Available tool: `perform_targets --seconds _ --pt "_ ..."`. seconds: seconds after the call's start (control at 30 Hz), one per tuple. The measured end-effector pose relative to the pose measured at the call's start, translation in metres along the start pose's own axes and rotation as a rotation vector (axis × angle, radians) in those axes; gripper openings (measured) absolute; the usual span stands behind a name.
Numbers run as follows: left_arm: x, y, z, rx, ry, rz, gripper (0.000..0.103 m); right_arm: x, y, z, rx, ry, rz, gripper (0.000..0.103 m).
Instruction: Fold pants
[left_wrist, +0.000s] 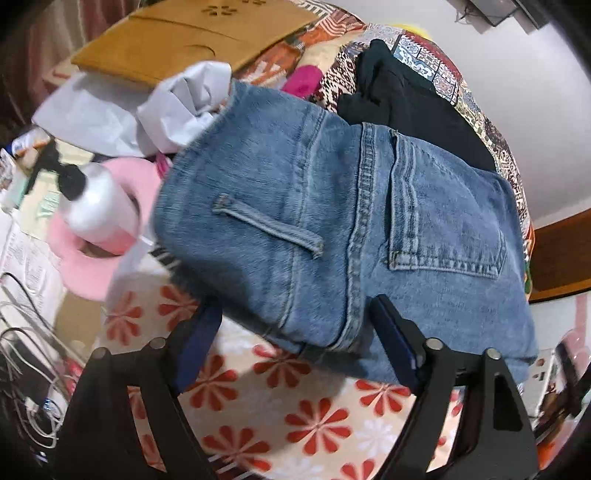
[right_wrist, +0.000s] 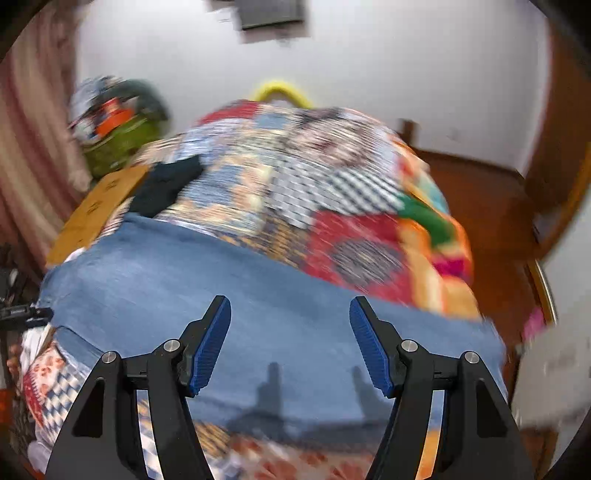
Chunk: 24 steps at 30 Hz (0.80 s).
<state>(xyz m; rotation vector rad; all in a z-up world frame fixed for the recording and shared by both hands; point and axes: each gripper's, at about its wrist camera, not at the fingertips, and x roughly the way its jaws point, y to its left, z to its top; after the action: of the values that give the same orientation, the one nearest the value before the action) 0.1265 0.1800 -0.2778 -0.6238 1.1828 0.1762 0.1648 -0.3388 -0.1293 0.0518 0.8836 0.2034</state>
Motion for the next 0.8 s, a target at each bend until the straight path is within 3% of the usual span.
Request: perform_targets --seconds 0.13,0.2,0.27,0.3,0.47,0.73,0.8 --pt "0.001 -0.009 0.006 -0.006 -0.023 -0.004 0.053 -0.010 -0.059 -0.035 0.170 0.026 -0.082 0.063" --pt "-0.002 -0.015 0.008 0.016 -0.063 0.055 0.038 -0.013 -0.082 -0.049 0.241 0.037 -0.110 0.063" --pt "-0.005 -0.021 0.007 0.048 -0.088 0.096 0.031 -0.013 -0.110 -0.065 0.328 0.052 -0.142 0.063" --pt "-0.008 -0.025 0.007 0.062 -0.111 0.122 0.018 -0.013 -0.122 -0.071 0.365 0.054 -0.148 0.063" --pt "-0.019 -0.026 0.005 0.065 -0.166 0.152 0.015 -0.003 -0.177 -0.092 0.554 0.052 -0.149 0.063" --pt "-0.013 -0.035 0.002 0.096 -0.168 0.221 0.015 0.031 -0.217 -0.110 0.695 0.111 -0.179 0.063" --pt "-0.010 -0.038 0.003 0.104 -0.164 0.239 0.015 0.038 -0.224 -0.116 0.726 0.106 -0.174 0.052"
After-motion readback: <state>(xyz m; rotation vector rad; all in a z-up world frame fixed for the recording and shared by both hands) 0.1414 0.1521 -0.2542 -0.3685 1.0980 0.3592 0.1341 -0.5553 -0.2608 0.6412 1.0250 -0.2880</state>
